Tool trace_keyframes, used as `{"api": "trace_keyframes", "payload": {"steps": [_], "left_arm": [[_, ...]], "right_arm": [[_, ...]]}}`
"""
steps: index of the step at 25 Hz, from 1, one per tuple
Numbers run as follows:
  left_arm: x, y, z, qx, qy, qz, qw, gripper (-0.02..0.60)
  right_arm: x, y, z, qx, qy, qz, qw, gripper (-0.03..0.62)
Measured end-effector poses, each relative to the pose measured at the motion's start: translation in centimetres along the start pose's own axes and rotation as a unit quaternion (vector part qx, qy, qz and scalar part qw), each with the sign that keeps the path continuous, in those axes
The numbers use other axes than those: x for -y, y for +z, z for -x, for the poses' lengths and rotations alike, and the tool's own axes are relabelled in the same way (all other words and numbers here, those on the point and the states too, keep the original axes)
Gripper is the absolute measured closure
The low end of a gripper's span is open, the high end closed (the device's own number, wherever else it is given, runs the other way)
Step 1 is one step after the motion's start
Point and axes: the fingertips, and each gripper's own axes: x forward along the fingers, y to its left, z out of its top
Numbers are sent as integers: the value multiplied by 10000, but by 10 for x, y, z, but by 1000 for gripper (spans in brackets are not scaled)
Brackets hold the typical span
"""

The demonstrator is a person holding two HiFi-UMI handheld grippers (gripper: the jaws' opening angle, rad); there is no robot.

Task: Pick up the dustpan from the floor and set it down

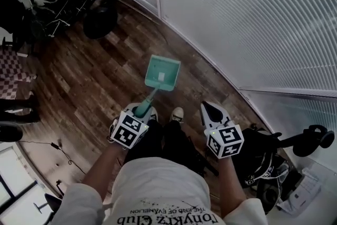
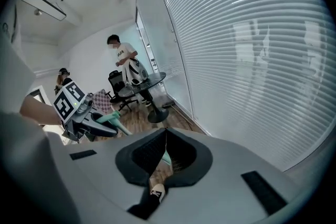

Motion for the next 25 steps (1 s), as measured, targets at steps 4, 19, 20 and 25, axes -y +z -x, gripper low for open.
{"api": "trace_keyframes", "payload": {"steps": [4,19,20,25], "left_arm": [[6,14,17,57,-11,-103,9999,558],[21,35,50,16,-54,-328,9994,558],[21,36,52,26,-55,-334,9994,558],[23,32,54,-60,-30,-342,9994,558]], "right_arm": [[-6,13,4,74,45,-9,10000,568],[-20,38,9,148,100,121,9998,568],[-21,39,9,158,104,114,9998,568],[-25,39,11,166,116,115,9997,568]]}}
